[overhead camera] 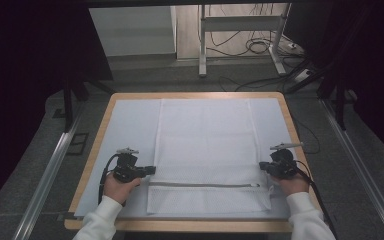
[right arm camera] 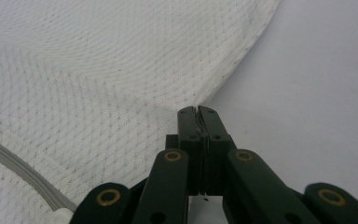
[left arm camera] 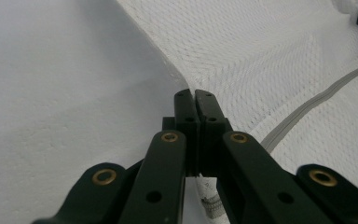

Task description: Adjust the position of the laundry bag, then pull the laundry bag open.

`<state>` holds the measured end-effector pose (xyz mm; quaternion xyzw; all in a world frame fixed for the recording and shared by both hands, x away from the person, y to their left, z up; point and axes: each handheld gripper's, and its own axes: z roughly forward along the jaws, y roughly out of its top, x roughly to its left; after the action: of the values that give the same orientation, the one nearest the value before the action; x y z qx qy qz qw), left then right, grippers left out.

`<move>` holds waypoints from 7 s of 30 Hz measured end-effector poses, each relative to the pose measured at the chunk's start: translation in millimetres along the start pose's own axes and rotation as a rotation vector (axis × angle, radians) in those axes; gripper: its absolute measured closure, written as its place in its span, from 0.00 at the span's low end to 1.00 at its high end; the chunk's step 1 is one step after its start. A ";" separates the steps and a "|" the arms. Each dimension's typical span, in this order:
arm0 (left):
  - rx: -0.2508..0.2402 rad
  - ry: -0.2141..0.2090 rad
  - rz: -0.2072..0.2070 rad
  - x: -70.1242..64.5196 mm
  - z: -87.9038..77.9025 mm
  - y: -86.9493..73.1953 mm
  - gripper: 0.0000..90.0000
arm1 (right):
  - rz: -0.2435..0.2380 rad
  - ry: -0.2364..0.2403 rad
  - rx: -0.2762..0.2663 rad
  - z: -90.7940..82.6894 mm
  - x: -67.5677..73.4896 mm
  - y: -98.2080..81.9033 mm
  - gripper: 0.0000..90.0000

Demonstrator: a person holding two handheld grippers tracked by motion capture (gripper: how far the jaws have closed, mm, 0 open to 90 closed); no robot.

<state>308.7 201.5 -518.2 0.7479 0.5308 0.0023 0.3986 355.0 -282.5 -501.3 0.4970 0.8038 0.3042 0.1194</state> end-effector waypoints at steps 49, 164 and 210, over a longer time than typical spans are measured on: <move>-0.030 0.098 -0.048 31.3 -18.3 -16.5 0.93 | -0.062 0.047 0.018 18.4 31.8 9.0 0.97; 0.035 -0.143 0.317 -161.0 63.9 24.1 0.46 | -0.028 0.019 -0.149 -11.3 13.5 -0.8 0.38; 0.117 -0.245 0.300 -197.7 113.8 33.5 0.54 | -0.025 0.009 -0.147 -11.6 11.3 -1.3 0.38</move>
<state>297.5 -27.4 -492.8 0.8352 0.3601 -0.0603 0.4113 343.0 -277.4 -491.7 0.4756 0.7859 0.3633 0.1555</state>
